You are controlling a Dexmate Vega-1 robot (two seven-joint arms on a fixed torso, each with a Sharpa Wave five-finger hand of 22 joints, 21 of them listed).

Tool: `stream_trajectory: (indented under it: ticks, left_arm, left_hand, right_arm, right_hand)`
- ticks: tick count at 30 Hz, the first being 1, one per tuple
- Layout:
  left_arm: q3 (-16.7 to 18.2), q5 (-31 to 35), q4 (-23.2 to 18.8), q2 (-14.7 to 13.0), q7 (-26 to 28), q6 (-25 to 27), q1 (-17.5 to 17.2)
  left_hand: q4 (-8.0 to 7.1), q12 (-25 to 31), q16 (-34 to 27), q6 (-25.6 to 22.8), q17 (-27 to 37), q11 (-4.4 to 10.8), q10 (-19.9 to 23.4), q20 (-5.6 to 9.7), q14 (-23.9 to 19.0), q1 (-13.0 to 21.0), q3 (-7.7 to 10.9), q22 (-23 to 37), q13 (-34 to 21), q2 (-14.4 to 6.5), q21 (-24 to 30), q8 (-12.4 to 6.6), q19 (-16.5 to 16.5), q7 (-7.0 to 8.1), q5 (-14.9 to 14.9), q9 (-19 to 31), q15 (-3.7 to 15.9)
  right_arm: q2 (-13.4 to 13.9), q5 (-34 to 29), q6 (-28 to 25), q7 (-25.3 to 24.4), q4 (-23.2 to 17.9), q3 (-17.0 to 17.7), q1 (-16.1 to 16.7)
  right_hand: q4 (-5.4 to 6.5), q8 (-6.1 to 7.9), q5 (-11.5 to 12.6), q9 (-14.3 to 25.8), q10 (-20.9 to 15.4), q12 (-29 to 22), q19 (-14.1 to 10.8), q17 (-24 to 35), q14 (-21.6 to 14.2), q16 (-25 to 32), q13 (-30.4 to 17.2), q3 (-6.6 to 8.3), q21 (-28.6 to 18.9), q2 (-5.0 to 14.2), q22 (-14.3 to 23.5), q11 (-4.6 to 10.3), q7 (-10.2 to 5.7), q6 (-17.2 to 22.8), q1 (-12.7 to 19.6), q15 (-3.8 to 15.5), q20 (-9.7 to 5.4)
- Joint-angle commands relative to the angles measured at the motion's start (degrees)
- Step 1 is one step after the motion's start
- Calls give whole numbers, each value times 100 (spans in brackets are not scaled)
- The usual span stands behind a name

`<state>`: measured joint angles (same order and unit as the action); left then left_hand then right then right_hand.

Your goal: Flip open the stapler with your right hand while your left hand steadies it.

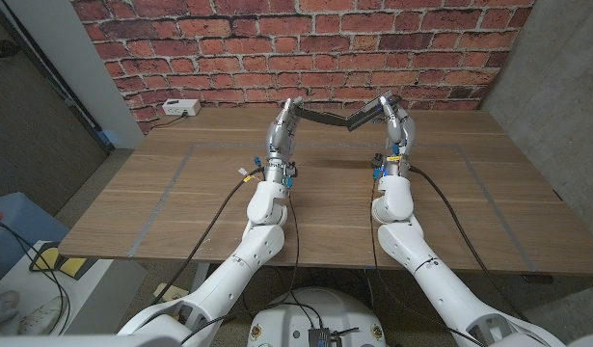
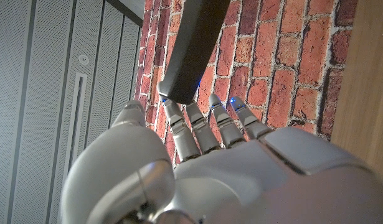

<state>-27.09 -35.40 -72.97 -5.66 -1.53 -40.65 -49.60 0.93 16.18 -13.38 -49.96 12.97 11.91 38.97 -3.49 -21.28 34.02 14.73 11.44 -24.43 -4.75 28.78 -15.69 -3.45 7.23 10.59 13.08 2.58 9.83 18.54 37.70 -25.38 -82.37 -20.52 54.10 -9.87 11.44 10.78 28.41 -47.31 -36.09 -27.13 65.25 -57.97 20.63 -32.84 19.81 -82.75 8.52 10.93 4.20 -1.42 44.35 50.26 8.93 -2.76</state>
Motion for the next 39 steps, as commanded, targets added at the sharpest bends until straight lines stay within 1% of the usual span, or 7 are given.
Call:
stream_trajectory:
  ticks: [1, 8, 18, 29, 31, 33, 39]
  left_arm:
    - [-91, 515, -96, -193, 418, 137, 13]
    - [-131, 527, -104, -263, 396, 185, 46]
    - [-152, 498, -96, -273, 394, 198, 65]
    - [-165, 496, -125, -276, 431, 207, 37]
    - [-166, 493, -141, -277, 441, 214, 26]
    - [-166, 487, -149, -274, 445, 209, 17]
    - [-167, 497, -198, -281, 478, 212, -15]
  left_hand:
    - [-106, 16, -69, -152, 37, -11, 173, -50, 24, -179, -32, 15, -7, -24, -24, -28, 58, -78, -11, -7, 838]
    - [-137, 64, -87, -490, 30, 5, 430, -81, 40, -306, -70, 12, -16, -13, -50, -153, 83, -164, -14, 16, 801]
    - [-138, 60, -85, -538, 26, -13, 470, -85, 64, -343, -86, 11, -22, 4, -64, -160, 103, -195, -17, 10, 770]
    - [-130, 68, -94, -717, 18, 3, 568, -92, 67, -377, -87, 10, -32, -2, -74, -220, 102, -224, -15, 17, 771]
    - [-127, 65, -99, -740, 17, 4, 572, -95, 56, -380, -86, 10, -34, -3, -76, -228, 102, -244, -14, 20, 766]
    - [-119, 57, -102, -845, 13, 5, 587, -93, 60, -389, -84, 10, -40, -4, -80, -270, 99, -344, -14, 31, 764]
    - [-110, 57, -106, -873, 10, 6, 613, -96, 56, -389, -76, 10, -45, -14, -83, -284, 96, -376, -12, 43, 765]
  right_arm:
    - [-81, -43, 69, -10, 106, -31, -91]
    - [-195, 70, 202, 46, 242, -44, -176]
    - [-294, 260, 289, 136, 329, -43, -210]
    - [-454, 733, 411, 364, 446, 2, -295]
    - [-483, 810, 424, 399, 454, 6, -300]
    - [-499, 851, 432, 423, 459, 9, -301]
    - [-519, 957, 434, 476, 429, 21, -272]
  right_hand:
    - [524, 37, 30, 8, -543, 12, 11, 0, -57, -5, -22, 1230, -30, 42, -5, 473, -304, 312, 19, 393, -863]
    - [545, 41, 38, 40, -496, 43, 42, -16, -20, -39, -15, 1240, -22, 49, -9, 488, -327, 268, -16, 387, -867]
    - [564, 47, 46, 61, -496, 52, 53, -21, -10, -56, -13, 1257, -16, 62, -12, 491, -341, 249, -43, 393, -877]
    - [576, 43, 57, 78, -484, 65, 56, -25, 3, -77, -14, 1285, -13, 72, -15, 484, -329, 216, -66, 393, -874]
    - [577, 44, 59, 81, -484, 68, 55, -25, 4, -80, -13, 1292, -13, 78, -15, 480, -327, 212, -66, 394, -876]
    - [584, 45, 59, 82, -485, 69, 57, -26, 3, -82, -13, 1294, -12, 79, -16, 478, -321, 214, -76, 388, -874]
    - [585, 33, 62, 80, -481, 73, 62, -27, 8, -89, -16, 1307, -9, 78, -17, 487, -329, 187, -82, 389, -876]
